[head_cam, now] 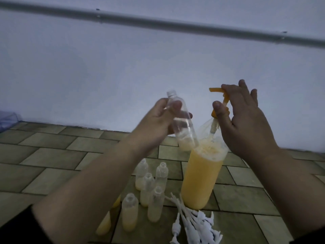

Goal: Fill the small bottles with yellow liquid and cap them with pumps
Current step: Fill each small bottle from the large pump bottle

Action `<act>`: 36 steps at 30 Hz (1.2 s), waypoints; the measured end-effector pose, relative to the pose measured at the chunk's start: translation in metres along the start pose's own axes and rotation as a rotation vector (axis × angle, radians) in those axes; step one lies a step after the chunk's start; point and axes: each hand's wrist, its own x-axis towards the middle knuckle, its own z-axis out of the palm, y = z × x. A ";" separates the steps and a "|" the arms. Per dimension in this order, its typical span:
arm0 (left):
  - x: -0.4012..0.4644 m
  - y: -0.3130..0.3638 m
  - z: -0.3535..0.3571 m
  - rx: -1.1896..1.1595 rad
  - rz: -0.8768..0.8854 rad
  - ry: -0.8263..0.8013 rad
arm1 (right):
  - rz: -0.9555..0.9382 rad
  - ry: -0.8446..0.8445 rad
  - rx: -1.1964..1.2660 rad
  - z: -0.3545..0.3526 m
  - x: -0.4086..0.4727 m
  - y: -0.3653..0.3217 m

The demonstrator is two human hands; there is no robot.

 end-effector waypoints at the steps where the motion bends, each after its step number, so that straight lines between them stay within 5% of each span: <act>1: 0.003 -0.001 0.006 0.059 -0.011 -0.011 | 0.008 -0.002 0.001 -0.001 0.000 -0.001; 8: 0.021 0.001 0.015 0.678 0.036 -0.089 | 0.025 0.006 0.037 -0.001 -0.003 -0.002; 16: 0.030 0.010 0.021 0.725 0.186 -0.012 | 0.029 0.025 0.075 0.003 -0.002 -0.001; 25: 0.034 0.018 0.023 1.065 0.423 0.072 | 0.018 0.081 0.083 0.009 -0.003 0.000; 36: 0.027 0.013 0.021 1.104 0.384 0.010 | 0.049 0.116 0.150 0.019 -0.010 0.004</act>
